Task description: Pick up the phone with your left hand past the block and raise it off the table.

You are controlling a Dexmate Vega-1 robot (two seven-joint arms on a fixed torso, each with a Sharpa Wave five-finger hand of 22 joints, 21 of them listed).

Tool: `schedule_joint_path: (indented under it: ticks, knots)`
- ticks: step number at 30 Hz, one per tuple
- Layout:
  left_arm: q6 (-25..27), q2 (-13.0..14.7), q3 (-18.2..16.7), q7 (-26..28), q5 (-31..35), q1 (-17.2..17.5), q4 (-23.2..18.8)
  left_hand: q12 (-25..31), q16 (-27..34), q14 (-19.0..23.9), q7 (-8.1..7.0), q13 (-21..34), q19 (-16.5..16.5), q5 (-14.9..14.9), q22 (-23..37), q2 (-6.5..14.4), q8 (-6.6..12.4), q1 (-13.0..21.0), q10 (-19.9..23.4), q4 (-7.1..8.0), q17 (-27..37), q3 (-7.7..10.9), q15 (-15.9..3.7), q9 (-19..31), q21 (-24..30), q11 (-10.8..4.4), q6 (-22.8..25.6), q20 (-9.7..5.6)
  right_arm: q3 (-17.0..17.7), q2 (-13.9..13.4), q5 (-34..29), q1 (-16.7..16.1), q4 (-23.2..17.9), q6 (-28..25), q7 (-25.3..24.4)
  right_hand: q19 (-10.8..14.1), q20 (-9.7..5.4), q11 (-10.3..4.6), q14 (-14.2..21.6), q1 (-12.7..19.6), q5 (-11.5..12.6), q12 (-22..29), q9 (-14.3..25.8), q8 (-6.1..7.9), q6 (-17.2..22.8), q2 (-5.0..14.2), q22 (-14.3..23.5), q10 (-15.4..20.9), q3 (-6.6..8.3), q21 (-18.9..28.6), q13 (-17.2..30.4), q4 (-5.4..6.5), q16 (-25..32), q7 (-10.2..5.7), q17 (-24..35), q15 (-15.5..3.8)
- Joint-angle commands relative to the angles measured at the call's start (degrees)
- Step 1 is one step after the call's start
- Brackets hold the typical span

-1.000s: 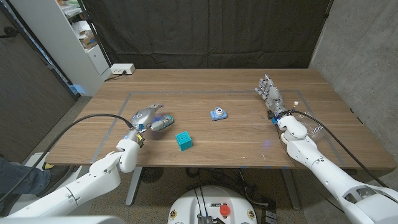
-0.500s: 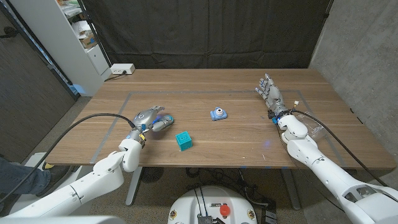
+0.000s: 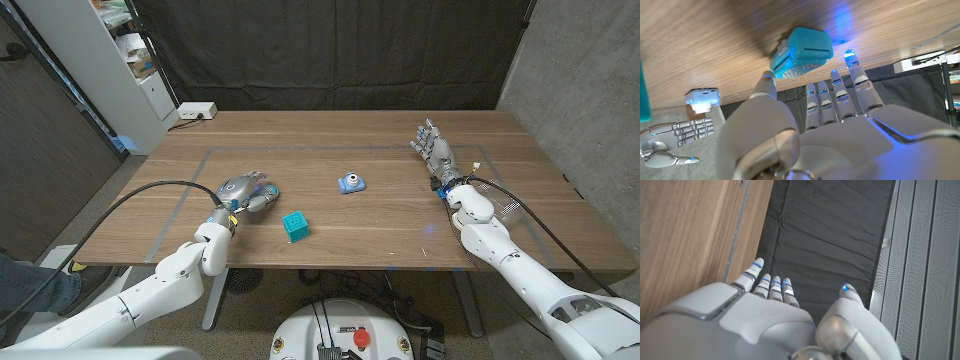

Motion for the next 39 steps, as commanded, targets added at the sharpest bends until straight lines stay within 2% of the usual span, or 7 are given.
schedule_joint_path:
  ticks: [1, 8, 15, 21, 26, 32, 39]
  knots:
    - [0.6, -0.6, 1.1, -1.0, -0.9, -0.5, -0.1, 0.4, 0.5, 0.4, 0.21, 0.2, 0.7, -0.2, 0.0, 0.3, 0.22, 0.8, 0.6, 0.08, 0.3, 0.61, 0.09, 0.2, -0.1, -0.18, 0.4, -0.01, 0.0, 0.2, 0.3, 0.1, 0.8, 0.5, 0.7, 0.3, -0.09, 0.31, 0.3, 0.0, 0.1, 0.1, 0.3, 0.07, 0.1, 0.43, 0.2, 0.2, 0.17, 0.5, 0.3, -0.26, 0.3, -0.13, 0.1, 0.05]
    - [2.1, -0.6, 2.0, -1.8, 0.1, -0.9, -0.6, 0.4, 0.7, 0.9, 0.42, 0.3, 0.8, -0.7, 0.0, 0.8, 0.26, 1.8, 0.9, -0.01, 0.3, 0.97, -0.17, 0.2, -0.1, -0.14, 1.0, -0.01, 0.2, 0.3, 0.7, 0.2, 0.9, 0.3, 0.9, 0.3, -0.06, 0.29, 0.2, 0.0, 0.1, 0.1, 0.3, 0.06, 0.1, 0.45, 0.2, 0.2, 0.14, 0.5, 0.3, -0.28, 0.3, -0.18, 0.1, 0.06]
    - [5.5, -1.0, 2.9, -3.0, 1.4, -1.3, -1.8, 1.0, 1.9, 3.8, 0.18, 0.5, 2.9, -1.7, 0.2, 2.3, 0.68, 4.4, 3.1, -0.09, 0.7, 1.86, -0.89, 0.3, 0.5, -0.85, 3.5, -0.15, 0.2, 0.5, 1.0, 0.6, 1.7, 0.8, 1.6, 0.3, -0.06, 0.26, 0.2, 0.0, 0.1, 0.1, 0.3, 0.05, 0.0, 0.47, 0.2, 0.2, 0.12, 0.5, 0.3, -0.3, 0.3, -0.2, 0.1, 0.11]
    - [8.2, -1.4, 3.2, -3.9, 1.9, -1.5, -2.9, 2.2, 5.6, 9.0, 0.57, 1.2, 9.6, -1.7, 0.6, 3.9, 1.2, 7.1, 6.4, -0.07, 3.1, 2.18, -1.83, 0.4, 3.3, -1.22, 6.8, -0.71, 0.2, 0.6, 1.0, 0.6, 2.0, 1.1, 2.0, 0.2, -0.03, 0.25, 0.3, 0.0, 0.1, 0.1, 0.3, 0.05, 0.0, 0.49, 0.2, 0.2, 0.08, 0.4, 0.3, -0.32, 0.3, -0.22, 0.1, 0.13]
    - [8.8, -1.7, 3.7, -3.7, 2.3, -1.7, -3.1, 3.0, 7.8, 11.5, 0.49, 1.9, 11.3, -1.2, 0.7, 5.2, 1.46, 9.5, 8.0, -0.33, 5.0, 2.78, -2.31, 0.6, 4.2, -1.55, 8.3, -0.49, 0.3, 0.5, 1.1, 0.5, 1.9, 1.2, 2.2, 0.3, -0.04, 0.23, 0.3, 0.0, 0.1, 0.1, 0.3, 0.05, 0.0, 0.5, 0.2, 0.2, 0.06, 0.5, 0.3, -0.34, 0.3, -0.2, 0.1, 0.17]
    - [8.4, -2.4, 3.5, -1.6, 1.9, -1.2, -2.9, 5.1, 11.9, 14.3, 0.68, 4.2, 13.4, 1.0, 1.1, 8.7, 2.43, 18.0, 10.9, -1.36, 9.4, 5.56, -3.32, 1.5, 6.2, -1.67, 11.1, -2.04, 0.5, 0.3, 1.4, 0.0, 1.3, 1.1, 2.1, 0.3, -0.03, 0.28, 0.3, 0.0, 0.0, 0.1, 0.3, 0.05, 0.0, 0.52, 0.3, 0.2, 0.04, 0.5, 0.3, -0.36, 0.3, -0.19, 0.1, 0.17]
    - [8.4, -2.9, 3.0, -0.4, 1.1, -0.8, -3.0, 6.8, 13.4, 15.8, 0.3, 6.4, 14.9, 2.8, 1.5, 10.1, 3.53, 24.7, 12.8, -1.81, 11.5, 8.43, -3.47, 2.5, 8.2, -1.94, 13.2, -3.57, 0.7, 0.2, 1.8, -0.5, 1.3, 1.4, 2.4, 0.3, 0.0, 0.26, 0.3, 0.0, 0.0, 0.1, 0.3, 0.04, 0.0, 0.54, 0.3, 0.2, 0.01, 0.5, 0.3, -0.38, 0.3, -0.15, 0.2, 0.14]
